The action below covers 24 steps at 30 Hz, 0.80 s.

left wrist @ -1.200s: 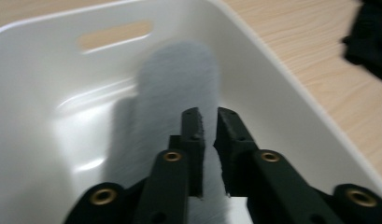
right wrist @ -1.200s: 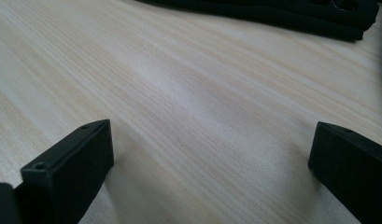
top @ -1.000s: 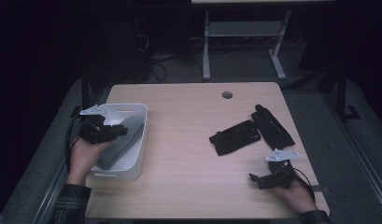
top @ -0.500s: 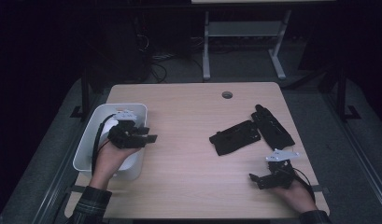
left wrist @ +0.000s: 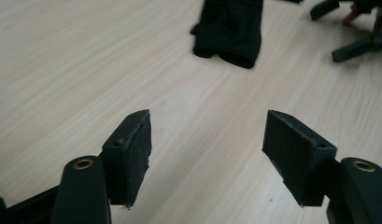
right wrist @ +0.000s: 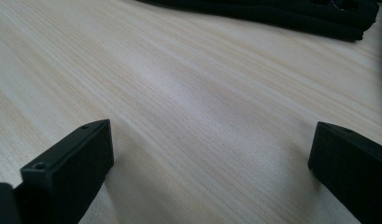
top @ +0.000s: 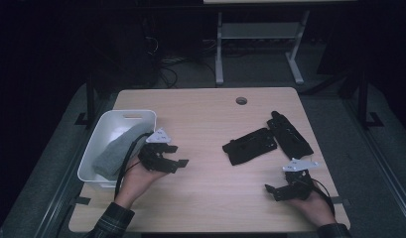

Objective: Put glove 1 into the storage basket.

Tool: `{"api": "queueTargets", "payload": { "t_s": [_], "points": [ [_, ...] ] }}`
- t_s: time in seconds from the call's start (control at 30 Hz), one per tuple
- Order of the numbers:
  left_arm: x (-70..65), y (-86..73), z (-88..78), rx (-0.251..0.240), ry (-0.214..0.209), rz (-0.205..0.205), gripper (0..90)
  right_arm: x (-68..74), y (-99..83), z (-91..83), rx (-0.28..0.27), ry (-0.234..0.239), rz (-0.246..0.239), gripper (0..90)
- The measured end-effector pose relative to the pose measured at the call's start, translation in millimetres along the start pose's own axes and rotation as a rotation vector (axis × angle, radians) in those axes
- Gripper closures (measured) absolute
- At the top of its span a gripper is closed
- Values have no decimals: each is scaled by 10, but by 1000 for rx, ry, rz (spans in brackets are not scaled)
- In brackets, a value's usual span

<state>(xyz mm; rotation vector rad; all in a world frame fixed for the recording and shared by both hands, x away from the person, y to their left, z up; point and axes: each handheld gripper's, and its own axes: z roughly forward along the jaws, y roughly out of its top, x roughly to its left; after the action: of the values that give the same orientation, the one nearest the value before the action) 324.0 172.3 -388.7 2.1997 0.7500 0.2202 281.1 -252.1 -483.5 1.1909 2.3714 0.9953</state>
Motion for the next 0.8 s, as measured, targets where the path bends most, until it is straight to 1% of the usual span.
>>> {"api": "queueTargets", "payload": {
  "t_s": [0.03,0.07,0.1,0.13,0.2,0.23,0.27,0.3,0.33,0.37,0.43,0.53,0.57,0.6,0.67,0.77,0.8],
  "points": [
    [0,0,0,0,0,0,298,1,0,0,0,0,1,0],
    [-26,-1,30,12,-6,8,287,-2,0,-1,1,-1,-2,0],
    [-99,-9,88,17,-13,21,280,0,0,0,0,0,1,0],
    [-133,-17,122,18,-17,27,271,-2,0,-1,1,-1,-3,0],
    [-184,-46,194,28,-27,37,260,-2,0,0,1,-1,-3,0],
    [-184,-46,194,28,-27,37,257,-2,0,0,1,-1,-2,0],
    [-204,-66,231,36,-30,46,257,-2,0,0,1,-1,-2,0],
    [-243,-104,311,55,-32,68,250,-1,0,0,1,-1,-2,0],
    [-266,-125,351,65,-29,82,244,0,0,0,1,-1,-1,0],
    [-281,-141,386,84,-26,95,232,0,0,0,1,-1,-1,0],
    [-315,-186,455,93,-42,94,219,0,0,0,1,-1,-1,0],
    [-344,-280,561,120,-31,92,183,-1,0,-1,1,-1,-2,0],
    [-344,-280,561,120,-31,92,171,-1,0,0,1,-1,-1,0],
    [-356,-341,623,151,-31,100,171,-2,0,0,1,0,-2,0],
    [-362,-389,668,174,-20,106,161,-2,0,0,1,0,-3,0],
    [-367,-416,695,181,-11,114,158,-1,1,0,0,1,-1,0],
    [-370,-431,707,176,-2,129,146,-5,5,0,4,2,-5,0]
  ]
}}
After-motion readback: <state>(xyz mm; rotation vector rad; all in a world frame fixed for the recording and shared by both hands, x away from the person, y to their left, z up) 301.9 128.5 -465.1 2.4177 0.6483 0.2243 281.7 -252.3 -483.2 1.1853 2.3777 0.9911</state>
